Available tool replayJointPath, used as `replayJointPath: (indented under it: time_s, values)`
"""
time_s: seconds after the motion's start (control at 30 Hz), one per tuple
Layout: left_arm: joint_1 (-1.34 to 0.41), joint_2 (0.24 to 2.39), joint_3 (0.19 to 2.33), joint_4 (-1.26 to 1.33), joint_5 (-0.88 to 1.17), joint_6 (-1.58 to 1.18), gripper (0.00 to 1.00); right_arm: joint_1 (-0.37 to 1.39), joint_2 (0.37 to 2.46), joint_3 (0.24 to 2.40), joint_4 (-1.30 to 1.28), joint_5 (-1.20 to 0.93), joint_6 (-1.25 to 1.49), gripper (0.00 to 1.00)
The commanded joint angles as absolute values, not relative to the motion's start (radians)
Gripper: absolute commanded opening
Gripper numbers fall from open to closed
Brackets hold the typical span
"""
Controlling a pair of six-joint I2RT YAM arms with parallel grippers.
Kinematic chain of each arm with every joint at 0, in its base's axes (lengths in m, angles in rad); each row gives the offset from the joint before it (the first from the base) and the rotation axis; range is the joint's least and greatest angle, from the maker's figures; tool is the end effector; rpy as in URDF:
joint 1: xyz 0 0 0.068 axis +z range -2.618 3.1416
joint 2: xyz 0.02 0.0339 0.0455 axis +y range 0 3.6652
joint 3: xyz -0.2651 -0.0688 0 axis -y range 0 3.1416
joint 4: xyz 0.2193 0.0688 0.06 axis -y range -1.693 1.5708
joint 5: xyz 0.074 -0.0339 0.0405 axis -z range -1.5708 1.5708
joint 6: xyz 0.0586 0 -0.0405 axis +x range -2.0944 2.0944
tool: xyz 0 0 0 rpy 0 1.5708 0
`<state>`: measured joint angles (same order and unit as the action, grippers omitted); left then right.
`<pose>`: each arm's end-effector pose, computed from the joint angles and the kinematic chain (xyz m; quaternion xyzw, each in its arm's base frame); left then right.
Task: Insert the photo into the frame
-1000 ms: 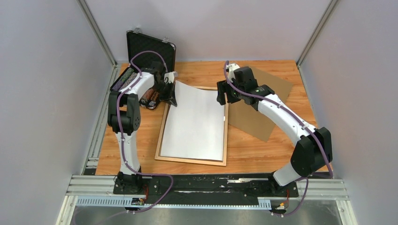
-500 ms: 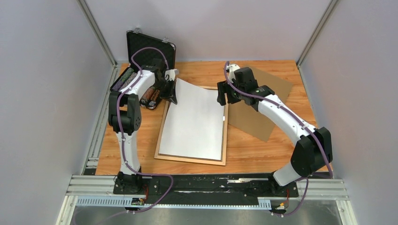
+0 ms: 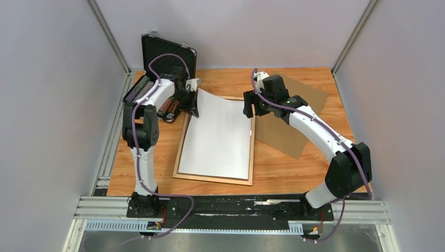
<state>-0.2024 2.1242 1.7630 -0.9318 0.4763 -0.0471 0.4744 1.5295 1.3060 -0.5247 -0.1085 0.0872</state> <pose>0.4063 -0.1108 0.1964 0.1072 0.9570 -0.2486 0.1044 0.2934 0.1578 0.2983 -0.1974 0.8940 0.1584 0.3698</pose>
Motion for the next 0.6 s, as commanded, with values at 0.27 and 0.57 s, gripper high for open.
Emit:
replayJointPath:
  time_s: [0.27,0.57]
  values:
    - [-0.215,2.145,1.820,-0.923,0.458,-0.039,0.01,0.460,1.485,1.295,-0.479,-0.131,0.097,0.69]
    - [-0.215,2.140,1.834,-0.934,0.413,-0.034,0.32,0.459,1.487,1.292,-0.479,-0.136,0.098,0.69]
